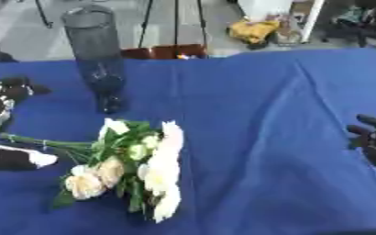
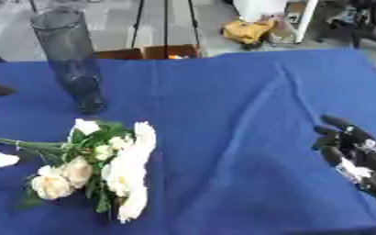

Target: Arrange flowers into the vase.

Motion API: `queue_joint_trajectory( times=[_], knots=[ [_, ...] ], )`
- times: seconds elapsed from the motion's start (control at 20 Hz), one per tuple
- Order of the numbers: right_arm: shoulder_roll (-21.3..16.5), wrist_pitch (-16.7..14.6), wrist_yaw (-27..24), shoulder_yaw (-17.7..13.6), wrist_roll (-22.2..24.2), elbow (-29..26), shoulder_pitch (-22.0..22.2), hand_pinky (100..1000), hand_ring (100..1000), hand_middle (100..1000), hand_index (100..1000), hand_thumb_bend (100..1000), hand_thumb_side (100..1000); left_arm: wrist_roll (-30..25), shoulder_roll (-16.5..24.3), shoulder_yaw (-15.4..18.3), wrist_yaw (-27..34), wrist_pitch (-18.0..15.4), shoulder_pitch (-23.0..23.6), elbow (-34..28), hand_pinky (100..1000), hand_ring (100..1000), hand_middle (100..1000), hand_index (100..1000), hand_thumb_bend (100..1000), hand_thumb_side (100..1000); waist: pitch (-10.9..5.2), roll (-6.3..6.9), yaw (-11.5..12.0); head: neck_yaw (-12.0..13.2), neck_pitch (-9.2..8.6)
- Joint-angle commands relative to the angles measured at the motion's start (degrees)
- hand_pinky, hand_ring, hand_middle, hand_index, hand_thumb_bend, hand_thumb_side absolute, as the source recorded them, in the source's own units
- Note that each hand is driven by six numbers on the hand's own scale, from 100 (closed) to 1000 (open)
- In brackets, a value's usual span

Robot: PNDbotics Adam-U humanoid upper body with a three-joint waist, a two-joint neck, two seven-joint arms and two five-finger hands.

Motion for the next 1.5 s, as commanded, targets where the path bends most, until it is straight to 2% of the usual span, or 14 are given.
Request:
queue_joint_trajectory(
  times=[0.05,0.25,0.55,1.3,1.5],
  knots=[
    [-0.93,0.03,0.41,-0.57,0.01,-0.45,-0.30,980,1000,598,1000,324,470,-0.56,2.01,0.88,-2.69,0.41,-0.31,-0.88,671,702,656,802,849,222,0.00,-0.25,0.02,-0.14,0.36],
    [-0.93,0.03,0.39,-0.55,0.04,-0.43,-0.33,980,1000,598,1000,324,470,0.05,1.93,0.63,-6.11,1.20,-0.07,-0.85,675,697,647,796,789,166,0.00,-0.26,-0.03,-0.11,0.35],
    [-0.89,0.02,0.44,-0.54,0.08,-0.40,-0.29,980,1000,598,1000,323,470,1.74,1.20,-0.01,-7.32,2.19,0.11,0.37,648,682,627,788,727,149,0.03,-0.29,-0.14,-0.17,0.40],
    [-0.70,0.09,0.47,-0.37,0.27,-0.35,-0.36,980,1000,598,1000,320,469,6.56,-2.06,-2.59,-9.11,3.50,-0.91,7.25,616,660,606,778,714,177,0.13,-0.45,-0.45,0.02,0.74],
    [-0.68,0.10,0.46,-0.36,0.29,-0.34,-0.36,980,1000,598,1000,322,467,7.58,-2.41,-3.18,-10.19,3.51,-1.21,9.14,622,660,605,777,713,177,0.15,-0.45,-0.55,0.75,0.60]
  ],
)
